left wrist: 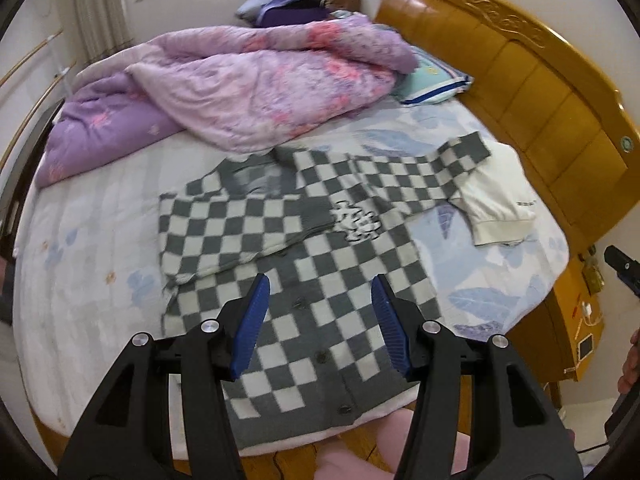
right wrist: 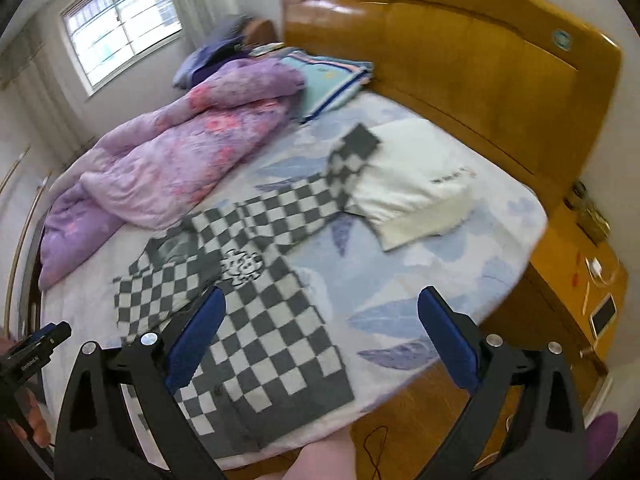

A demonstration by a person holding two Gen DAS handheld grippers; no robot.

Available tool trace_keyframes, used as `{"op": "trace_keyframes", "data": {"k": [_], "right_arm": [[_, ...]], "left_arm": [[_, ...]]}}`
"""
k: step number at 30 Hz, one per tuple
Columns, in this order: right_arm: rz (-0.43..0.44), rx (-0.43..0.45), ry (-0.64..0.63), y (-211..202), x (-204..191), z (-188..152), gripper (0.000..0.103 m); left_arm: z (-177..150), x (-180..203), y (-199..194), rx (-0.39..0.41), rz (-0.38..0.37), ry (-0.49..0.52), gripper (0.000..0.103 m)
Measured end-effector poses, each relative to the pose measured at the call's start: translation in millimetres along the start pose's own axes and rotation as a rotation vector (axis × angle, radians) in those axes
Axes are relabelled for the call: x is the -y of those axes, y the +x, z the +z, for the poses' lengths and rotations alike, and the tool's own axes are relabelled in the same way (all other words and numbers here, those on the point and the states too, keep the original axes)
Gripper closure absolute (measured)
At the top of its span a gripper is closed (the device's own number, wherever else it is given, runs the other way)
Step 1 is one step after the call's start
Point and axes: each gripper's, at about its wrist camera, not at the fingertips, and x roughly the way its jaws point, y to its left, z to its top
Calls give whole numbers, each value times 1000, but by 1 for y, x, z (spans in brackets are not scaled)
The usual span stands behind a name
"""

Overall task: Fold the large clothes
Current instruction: 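Release the sleeve with the left tool and lift both tools away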

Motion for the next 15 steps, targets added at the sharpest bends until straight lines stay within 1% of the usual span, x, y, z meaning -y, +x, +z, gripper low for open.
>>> {"op": "trace_keyframes", "data": {"k": [2, 5, 9, 10, 12, 14, 15], "right_arm": [[-8, 9, 39, 0, 14, 5, 10], [-23, 13, 45, 5, 27, 16, 10], [-33, 29, 5, 23, 42, 43, 10], [-26, 30, -7, 32, 48, 53, 10], [-8, 26, -28, 51, 60, 74, 10], [25, 16, -43, 79, 74, 103, 10], [34, 2, -46, 94, 81, 118, 10]], "left_arm": [[7, 11, 3, -3, -20, 18, 49], [18, 27, 11, -6, -1, 39, 49], [39, 41, 32, -29, -38, 0, 49], [47, 46, 43, -37, -49, -11, 49], [61, 58, 63, -45, -41, -29, 49], [74, 67, 82, -60, -34, -49, 49], [83, 73, 97, -87, -38, -70, 44]]}}
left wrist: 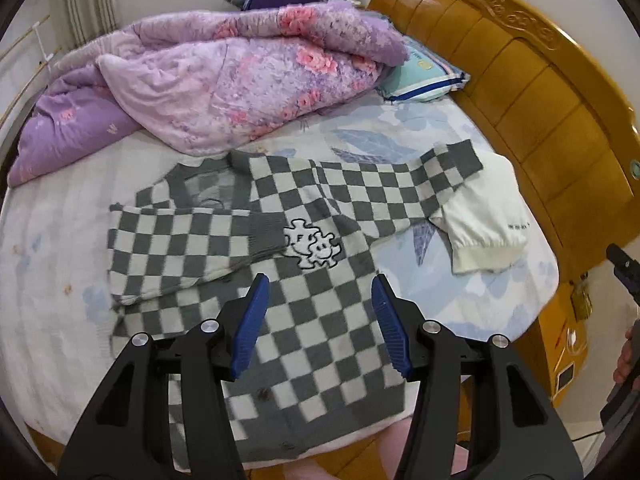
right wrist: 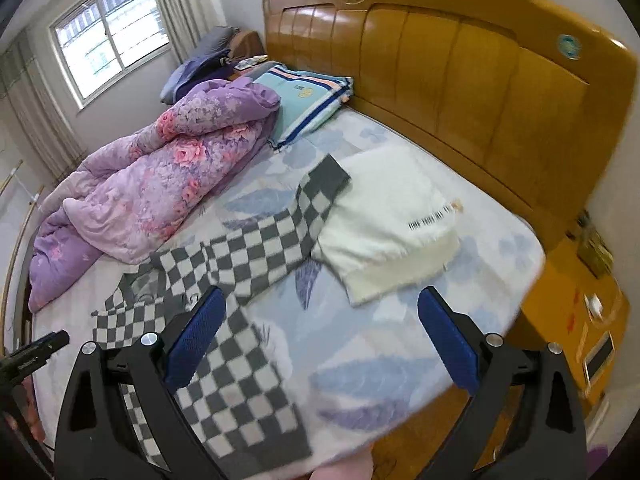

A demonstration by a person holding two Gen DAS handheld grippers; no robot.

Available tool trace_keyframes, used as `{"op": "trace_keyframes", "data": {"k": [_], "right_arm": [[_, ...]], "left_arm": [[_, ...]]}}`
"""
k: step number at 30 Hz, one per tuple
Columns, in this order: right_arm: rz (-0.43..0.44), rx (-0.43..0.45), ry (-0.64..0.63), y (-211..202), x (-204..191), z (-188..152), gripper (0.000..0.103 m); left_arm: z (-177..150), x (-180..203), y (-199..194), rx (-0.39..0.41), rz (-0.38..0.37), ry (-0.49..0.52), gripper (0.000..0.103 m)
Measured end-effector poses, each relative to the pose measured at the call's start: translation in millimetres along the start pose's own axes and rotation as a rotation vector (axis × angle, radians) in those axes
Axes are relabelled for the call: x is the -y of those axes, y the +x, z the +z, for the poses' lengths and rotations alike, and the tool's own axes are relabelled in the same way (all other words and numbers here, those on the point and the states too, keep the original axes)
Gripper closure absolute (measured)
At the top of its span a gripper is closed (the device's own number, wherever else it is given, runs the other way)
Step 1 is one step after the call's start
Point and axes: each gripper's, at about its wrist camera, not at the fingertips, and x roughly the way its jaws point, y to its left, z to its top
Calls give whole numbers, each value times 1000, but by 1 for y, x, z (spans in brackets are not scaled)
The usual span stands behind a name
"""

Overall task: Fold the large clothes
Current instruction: 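Release the sleeve with the left tool and lift both tools away, then grasp the other sleeve cuff with the right tool and lift it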

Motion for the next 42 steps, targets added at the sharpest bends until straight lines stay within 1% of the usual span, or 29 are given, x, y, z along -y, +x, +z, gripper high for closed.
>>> {"op": "trace_keyframes", "data": {"k": [1, 3, 5, 6, 7, 8, 11, 14, 15, 16, 17, 19, 20, 22, 23, 25, 26, 27, 28, 29, 30, 31, 32, 34, 37, 39, 42], "right_arm": [[13, -4, -1, 14, 8, 13, 10], [59, 13, -10, 41, 20, 38, 10], [91, 11, -23, 70, 29, 60, 10], [107, 7, -30, 83, 32, 68, 10], [141, 3, -45, 105, 36, 79, 10], [156, 0, -60, 124, 37, 87, 10], [180, -2, -117, 179, 36, 104, 10], [201, -16, -147, 237, 37, 112, 11], [196, -26, -143, 258, 38, 113, 14], [201, -37, -130, 274, 39, 114, 18], [216, -52, -102, 294, 42, 114, 19], [232, -88, -36, 330, 50, 114, 20], [248, -103, 5, 347, 55, 112, 20], [243, -136, 67, 372, 63, 110, 23], [249, -141, 90, 382, 65, 110, 23], [246, -137, 117, 394, 66, 109, 29], [240, -135, 123, 398, 65, 108, 31], [245, -127, 125, 401, 63, 108, 36], [253, -129, 123, 404, 60, 109, 43], [255, -138, 116, 409, 57, 110, 49], [239, -143, 99, 414, 53, 110, 66], [239, -147, 87, 418, 51, 111, 91], [258, -158, 84, 423, 51, 111, 94], [275, -147, 86, 420, 51, 113, 94], [268, -89, 34, 392, 47, 118, 95], [267, -56, 34, 373, 52, 122, 95], [284, -10, 42, 344, 63, 129, 95]], "left_arm": [[6, 3, 9, -21, 4, -28, 40], [20, 9, 34, -57, 19, -93, 40], [34, 15, 63, -86, 45, -131, 40], [40, 17, 75, -93, 61, -144, 40], [47, 20, 89, -87, 78, -155, 40], [52, 21, 98, -80, 91, -161, 40], [66, 23, 136, -97, 173, -184, 40], [76, 18, 174, -125, 196, -206, 40], [77, 16, 185, -130, 204, -212, 41], [78, 14, 193, -135, 207, -215, 44], [79, 12, 204, -141, 207, -215, 48], [79, 9, 223, -154, 201, -214, 62], [79, 8, 232, -159, 207, -211, 65], [79, 6, 248, -172, 220, -208, 79], [78, 6, 253, -174, 212, -209, 81], [79, 6, 264, -174, 203, -204, 88], [80, 6, 269, -179, 204, -201, 90], [80, 6, 274, -184, 198, -199, 93], [81, 6, 279, -186, 189, -200, 95], [82, 6, 282, -183, 181, -200, 95], [83, 6, 285, -179, 172, -199, 95], [84, 7, 290, -179, 166, -198, 97], [85, 7, 294, -183, 163, -199, 97], [88, 7, 305, -188, 142, -213, 98], [93, 8, 323, -189, 111, -224, 98], [97, 10, 338, -186, 90, -221, 98], [98, 13, 376, -231, 71, -210, 99]]}}
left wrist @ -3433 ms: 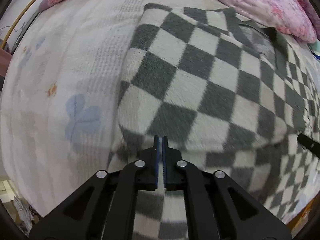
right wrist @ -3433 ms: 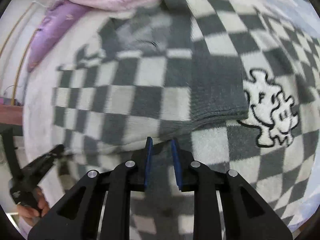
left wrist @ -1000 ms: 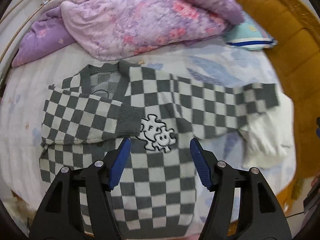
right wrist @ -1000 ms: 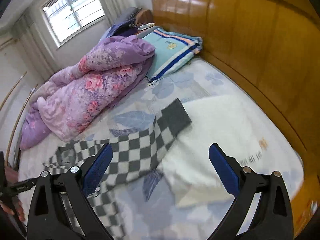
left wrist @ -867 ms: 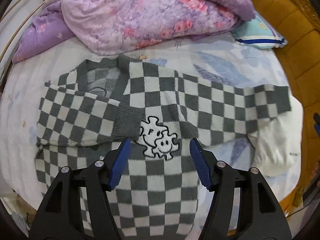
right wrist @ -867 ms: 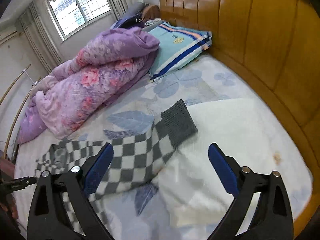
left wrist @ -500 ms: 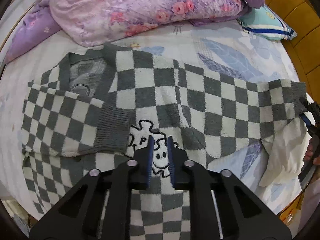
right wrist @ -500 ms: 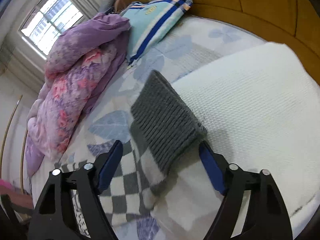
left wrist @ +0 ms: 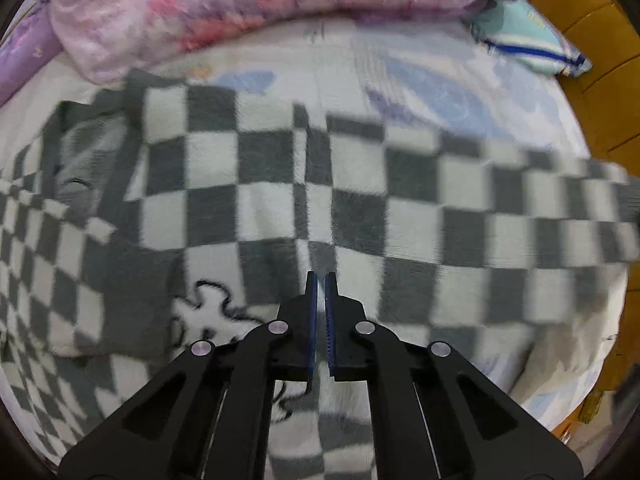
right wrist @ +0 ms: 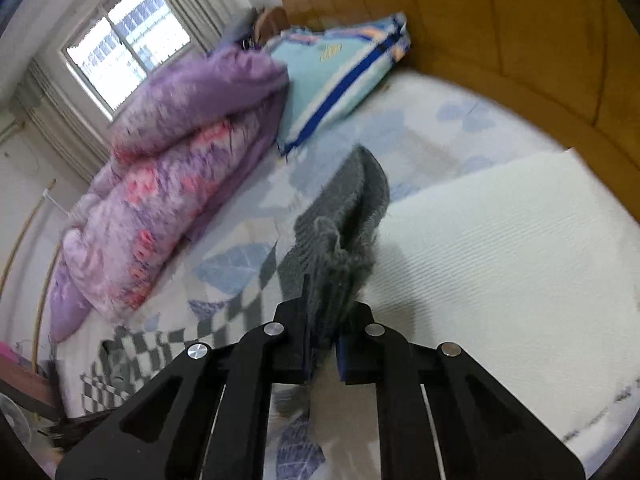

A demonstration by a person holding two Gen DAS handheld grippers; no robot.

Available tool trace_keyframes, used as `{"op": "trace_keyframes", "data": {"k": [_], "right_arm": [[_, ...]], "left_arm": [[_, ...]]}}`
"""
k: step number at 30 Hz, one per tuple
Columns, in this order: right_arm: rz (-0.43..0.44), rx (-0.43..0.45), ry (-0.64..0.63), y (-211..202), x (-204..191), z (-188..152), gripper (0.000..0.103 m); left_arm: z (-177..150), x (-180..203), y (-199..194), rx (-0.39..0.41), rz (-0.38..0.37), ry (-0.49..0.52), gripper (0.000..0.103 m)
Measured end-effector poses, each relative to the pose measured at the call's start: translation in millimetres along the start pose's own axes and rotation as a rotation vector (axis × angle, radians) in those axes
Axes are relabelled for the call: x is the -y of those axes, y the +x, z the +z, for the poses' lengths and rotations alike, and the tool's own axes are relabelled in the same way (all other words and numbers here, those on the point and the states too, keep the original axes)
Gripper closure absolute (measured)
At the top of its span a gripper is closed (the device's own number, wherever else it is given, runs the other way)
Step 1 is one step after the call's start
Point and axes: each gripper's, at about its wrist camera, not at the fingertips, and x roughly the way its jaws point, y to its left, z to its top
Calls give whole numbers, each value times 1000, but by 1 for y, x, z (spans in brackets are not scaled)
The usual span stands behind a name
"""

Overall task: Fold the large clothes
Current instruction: 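Grasp the other sleeve cuff with the right tool and lift it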

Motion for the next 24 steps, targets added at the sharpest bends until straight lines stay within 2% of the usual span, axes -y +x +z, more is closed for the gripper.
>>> {"op": "trace_keyframes", "data": {"k": [3, 6, 12, 16, 19, 21, 24], "right_arm": [[-8, 5, -59, -19, -10, -1, 95], [5, 13, -131, -31, -38, -4, 95], [72, 72, -167, -50, -98, 0, 95], [98, 93, -199, -55, -153, -4, 95], [126, 88, -232, -54, -202, -14, 95], [163, 81, -243, -53, -235, -23, 95], [205, 63, -270, -47, -290, -40, 95]], "left_arm": [[1, -2, 34, -39, 8, -14, 103], [-1, -11, 53, -25, -49, -67, 103], [1, -9, 61, 9, -41, -42, 102], [1, -15, 61, -4, -78, -38, 101], [8, -21, 42, -45, -87, -18, 101], [11, -34, 15, -45, -48, 0, 102], [13, -68, -28, -3, -46, -2, 102]]}}
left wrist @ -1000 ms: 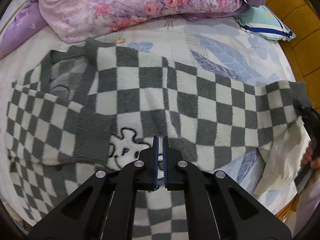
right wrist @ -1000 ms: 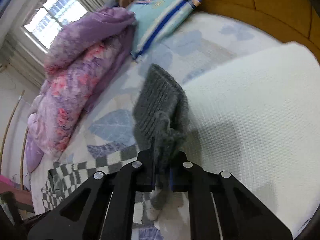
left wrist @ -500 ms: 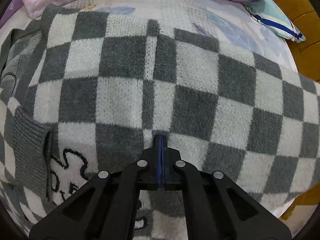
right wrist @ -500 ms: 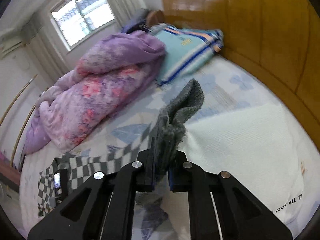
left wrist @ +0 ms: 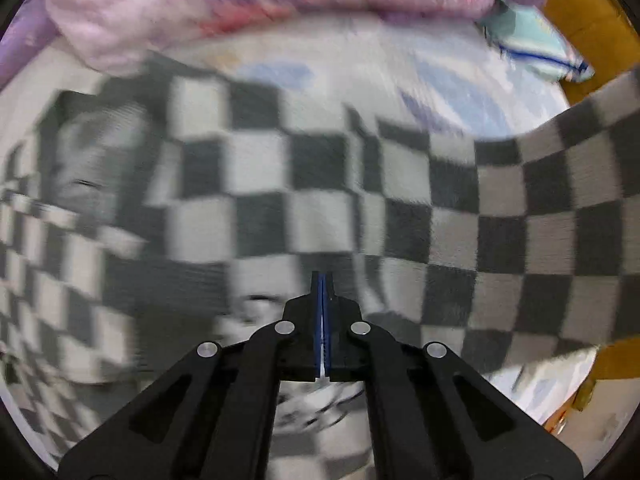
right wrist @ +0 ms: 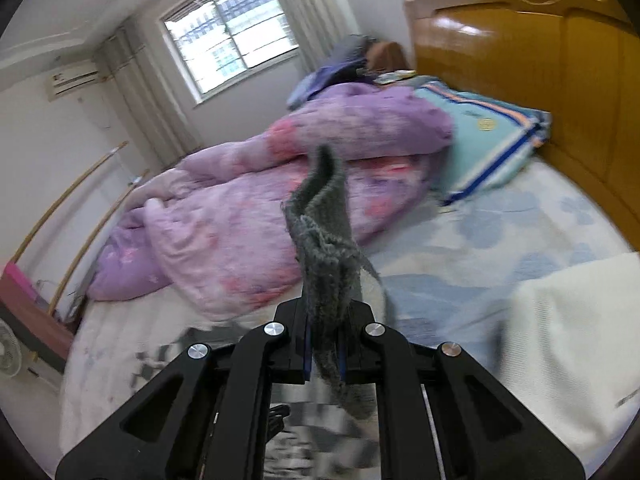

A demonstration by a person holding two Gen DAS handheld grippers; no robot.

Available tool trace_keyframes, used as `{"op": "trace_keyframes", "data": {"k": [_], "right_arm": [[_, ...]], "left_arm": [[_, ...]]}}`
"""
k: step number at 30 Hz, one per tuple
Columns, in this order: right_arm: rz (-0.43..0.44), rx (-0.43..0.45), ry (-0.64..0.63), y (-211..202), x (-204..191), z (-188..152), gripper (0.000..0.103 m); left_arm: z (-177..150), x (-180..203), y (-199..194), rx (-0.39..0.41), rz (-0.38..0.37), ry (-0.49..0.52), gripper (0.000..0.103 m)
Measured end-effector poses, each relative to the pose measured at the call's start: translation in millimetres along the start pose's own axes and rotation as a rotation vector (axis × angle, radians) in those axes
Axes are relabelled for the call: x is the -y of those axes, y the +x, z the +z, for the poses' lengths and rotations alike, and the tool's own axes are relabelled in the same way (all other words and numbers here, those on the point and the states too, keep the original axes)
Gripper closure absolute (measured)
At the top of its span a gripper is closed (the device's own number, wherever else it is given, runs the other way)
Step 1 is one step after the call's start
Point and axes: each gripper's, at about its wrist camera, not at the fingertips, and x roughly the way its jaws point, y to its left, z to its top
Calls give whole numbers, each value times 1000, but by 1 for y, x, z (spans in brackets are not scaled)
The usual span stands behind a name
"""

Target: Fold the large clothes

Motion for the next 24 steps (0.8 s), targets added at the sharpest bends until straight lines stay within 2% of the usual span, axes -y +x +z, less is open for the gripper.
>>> {"op": "trace_keyframes", "data": {"k": [6, 9, 12, 17, 19, 20, 22, 23, 24], "right_arm": [[123, -55, -30, 39, -106, -21, 95], [195, -114, -30, 66, -163, -46, 94], [232, -172, -40, 90, -206, -71, 94], [275, -305, -63, 141, -263, -127, 94], [293, -400, -76, 161, -275, -149, 84], [268, -478, -78, 172, -280, -159, 83], [255, -550, -89, 177, -284, -170, 80], [267, -557, -99, 176, -283, -172, 77], [284, -547, -96, 171, -281, -172, 70]], "left_arm": [[-4, -103, -105, 115, 104, -28, 102], [-16, -158, -145, 158, 138, -83, 102], [-33, -208, -172, 181, 173, -138, 102], [-66, -277, -191, 193, 209, -230, 102], [-79, -296, -192, 198, 226, -257, 102], [-84, -304, -190, 197, 234, -274, 93], [-91, -319, -185, 174, 234, -311, 81], [-94, -323, -181, 168, 233, -324, 81], [-96, -324, -177, 162, 238, -330, 81]]}}
